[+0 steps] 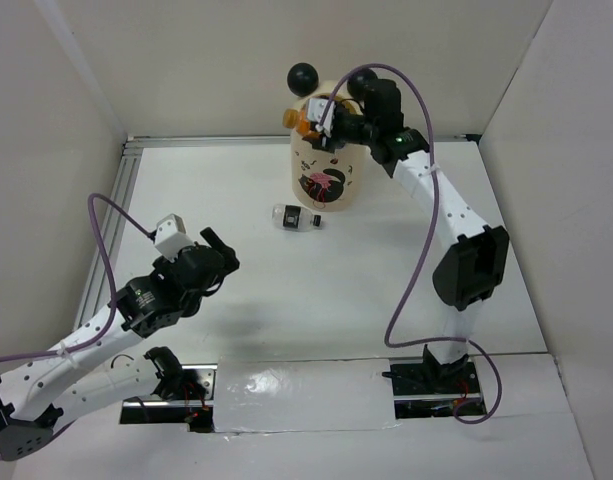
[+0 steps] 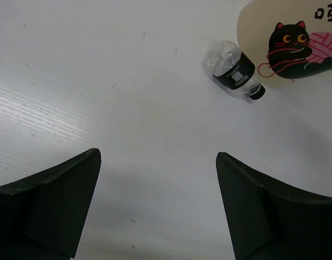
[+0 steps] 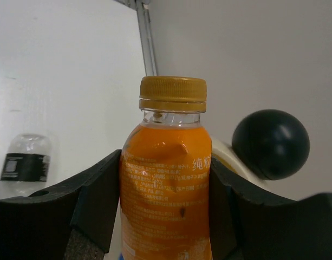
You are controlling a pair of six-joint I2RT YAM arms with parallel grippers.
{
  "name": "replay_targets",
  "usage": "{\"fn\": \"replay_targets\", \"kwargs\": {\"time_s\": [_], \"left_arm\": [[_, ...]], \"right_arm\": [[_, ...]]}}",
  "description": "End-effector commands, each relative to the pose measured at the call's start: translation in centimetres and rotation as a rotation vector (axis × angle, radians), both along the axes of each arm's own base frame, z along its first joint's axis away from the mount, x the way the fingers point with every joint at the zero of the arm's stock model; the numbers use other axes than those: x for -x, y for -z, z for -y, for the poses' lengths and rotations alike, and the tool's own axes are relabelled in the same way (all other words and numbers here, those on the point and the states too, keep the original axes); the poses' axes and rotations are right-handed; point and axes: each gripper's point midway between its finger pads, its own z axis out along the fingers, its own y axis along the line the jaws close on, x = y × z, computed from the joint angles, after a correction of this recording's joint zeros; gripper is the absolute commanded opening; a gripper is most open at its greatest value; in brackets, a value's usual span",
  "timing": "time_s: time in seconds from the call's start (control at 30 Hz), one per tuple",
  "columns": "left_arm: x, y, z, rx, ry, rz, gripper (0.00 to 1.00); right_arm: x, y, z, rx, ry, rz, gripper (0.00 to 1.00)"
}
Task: Put the plastic bottles in the bin
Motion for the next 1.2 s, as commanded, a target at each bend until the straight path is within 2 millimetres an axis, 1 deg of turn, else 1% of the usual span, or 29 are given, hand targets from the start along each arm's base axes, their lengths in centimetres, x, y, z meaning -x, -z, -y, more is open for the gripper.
{"fn": "replay_targets", "kwargs": {"time_s": [0.0,0.1,0.13,0.2,0.27,0.3,0.37,0.4,0.43,0.47,0.5,0.53,0.57,0.63,0.7,0.73,0.77,0.8,0.83,0.87,0.9,0.93,0.97,1.0,1.03,1.07,1.1,1.13,1.17], "left_arm": [[-0.5,-0.3,0.7,0.010,0.017,0.021,1.00],[-0.3,0.2,1.0,0.021,0.027,0.006,1.00],[-0.2,0.6,0.9,0.015,0.027,0.000,1.00],[-0.2,0.6,1.1,0.027,0.029,-0.004,1.00],[0.0,1.0,1.2,0.025,0.037,-0.016,1.00],[0.0,1.4,1.1,0.018,0.037,-0.022,1.00],[0.0,1.6,1.2,0.027,0.031,-0.022,1.00],[0.0,1.6,1.2,0.028,0.031,-0.022,1.00],[0.1,2.0,1.1,0.021,0.031,-0.028,1.00],[0.0,1.9,1.4,0.033,0.038,-0.025,1.00],[-0.2,1.9,1.6,0.028,0.043,-0.023,1.00],[-0.3,1.7,1.7,0.024,0.049,-0.017,1.00],[-0.6,1.5,2.2,0.037,0.056,-0.013,1.00],[-0.9,1.3,2.8,0.021,0.084,-0.010,1.00],[-1.5,1.5,3.7,0.008,0.107,-0.015,1.00],[-2.1,0.8,4.7,0.034,0.129,0.005,1.00],[-2.4,0.4,5.3,0.034,0.149,0.012,1.00],[-2.9,1.2,5.8,0.019,0.156,-0.007,1.00],[-3.2,1.0,6.9,0.038,0.191,-0.010,1.00],[-3.9,0.2,7.7,0.059,0.201,0.008,1.00],[-4.2,0.3,8.3,0.056,0.217,0.003,1.00],[-4.4,1.0,9.1,0.052,0.234,-0.021,1.00],[-4.7,1.0,9.3,0.040,0.239,-0.025,1.00],[-4.8,0.6,9.8,0.051,0.251,-0.024,1.00],[-4.8,0.6,9.8,0.051,0.251,-0.024,1.00],[-4.9,0.9,9.9,0.044,0.250,-0.033,1.00],[-5.0,0.7,10.0,0.042,0.257,-0.022,1.00],[-5.1,0.5,10.0,0.053,0.257,-0.008,1.00],[-5.1,0.5,10.0,0.053,0.257,-0.008,1.00]], "right_arm": [[-2.1,-3.9,-0.2,-0.117,-0.088,0.095,0.13],[-4.2,-3.4,0.1,-0.121,-0.078,0.110,0.16],[-4.6,-3.1,-0.1,-0.119,-0.078,0.103,0.16],[-6.2,-2.3,1.2,-0.131,-0.062,0.058,0.24],[-6.4,-1.7,1.6,-0.126,-0.062,0.034,0.33],[-6.7,-1.0,2.1,-0.124,-0.062,0.015,0.52],[-6.5,-1.0,2.6,-0.123,-0.061,0.005,0.65],[-6.2,-1.1,2.7,-0.116,-0.062,0.005,0.75],[-6.0,-0.9,2.7,-0.110,-0.073,0.008,0.89],[-5.6,-1.2,2.8,-0.110,-0.073,0.005,0.98],[-5.5,-1.6,3.3,-0.107,-0.065,0.018,1.00],[-5.5,-1.6,3.4,-0.107,-0.065,0.018,1.00],[-4.8,-2.1,3.3,-0.114,-0.078,0.016,1.00],[-3.9,-3.8,3.7,-0.123,-0.095,0.038,1.00],[-2.8,-4.6,3.6,-0.137,-0.117,0.026,1.00],[-2.0,-6.2,3.8,-0.151,-0.117,0.038,1.00],[-1.4,-6.8,3.8,-0.161,-0.129,0.034,1.00],[-1.0,-7.4,3.8,-0.166,-0.129,0.038,1.00],[-0.7,-7.6,3.9,-0.167,-0.129,0.041,0.96],[-0.6,-7.4,3.9,-0.161,-0.129,0.037,0.91],[-0.8,-7.4,4.1,-0.152,-0.114,0.038,0.85],[-1.2,-5.7,4.0,-0.136,-0.110,-0.016,0.76],[-1.2,-6.1,4.1,-0.131,-0.112,-0.009,0.55],[-1.0,-6.1,4.1,-0.129,-0.111,-0.022,0.44],[-1.4,-5.3,4.2,-0.118,-0.102,-0.039,0.31],[-1.4,-5.3,4.2,-0.118,-0.102,-0.039,0.12],[-1.6,-4.7,4.2,-0.114,-0.092,-0.051,0.00],[-1.3,-4.8,4.3,-0.114,-0.092,-0.050,0.00],[-1.1,-4.3,4.3,-0.109,-0.090,-0.077,0.00]]}}
